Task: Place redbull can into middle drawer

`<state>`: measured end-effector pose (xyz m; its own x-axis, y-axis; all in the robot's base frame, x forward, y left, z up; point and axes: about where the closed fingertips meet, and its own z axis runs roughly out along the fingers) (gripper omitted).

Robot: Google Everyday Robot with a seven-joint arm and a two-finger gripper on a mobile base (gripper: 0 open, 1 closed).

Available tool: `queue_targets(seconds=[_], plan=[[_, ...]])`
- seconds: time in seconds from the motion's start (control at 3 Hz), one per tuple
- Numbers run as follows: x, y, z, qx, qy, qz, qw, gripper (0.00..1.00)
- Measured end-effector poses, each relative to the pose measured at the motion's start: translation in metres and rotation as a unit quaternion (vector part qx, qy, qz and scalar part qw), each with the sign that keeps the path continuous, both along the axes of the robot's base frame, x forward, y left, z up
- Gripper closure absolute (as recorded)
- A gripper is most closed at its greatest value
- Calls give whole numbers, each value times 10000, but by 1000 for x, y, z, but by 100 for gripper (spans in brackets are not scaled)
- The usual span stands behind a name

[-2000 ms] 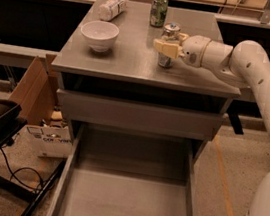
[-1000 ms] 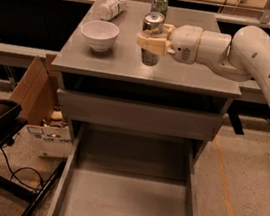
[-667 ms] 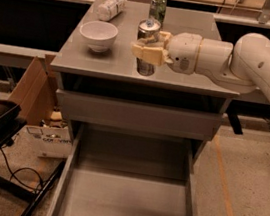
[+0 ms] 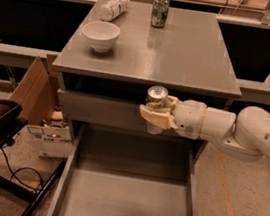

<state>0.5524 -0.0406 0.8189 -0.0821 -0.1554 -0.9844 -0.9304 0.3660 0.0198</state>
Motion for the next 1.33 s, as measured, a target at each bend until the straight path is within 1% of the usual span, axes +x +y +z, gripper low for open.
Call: queue_targets(seconds=[0.33, 0.67, 1.0, 1.33], plan=[[1, 0, 1, 3, -9, 3, 10000, 100], [-1, 6, -31, 96, -13, 105, 9999, 100], [-4, 16, -91, 290, -232, 433, 9984, 100], [4, 28, -152, 375, -254, 721, 9964, 100]])
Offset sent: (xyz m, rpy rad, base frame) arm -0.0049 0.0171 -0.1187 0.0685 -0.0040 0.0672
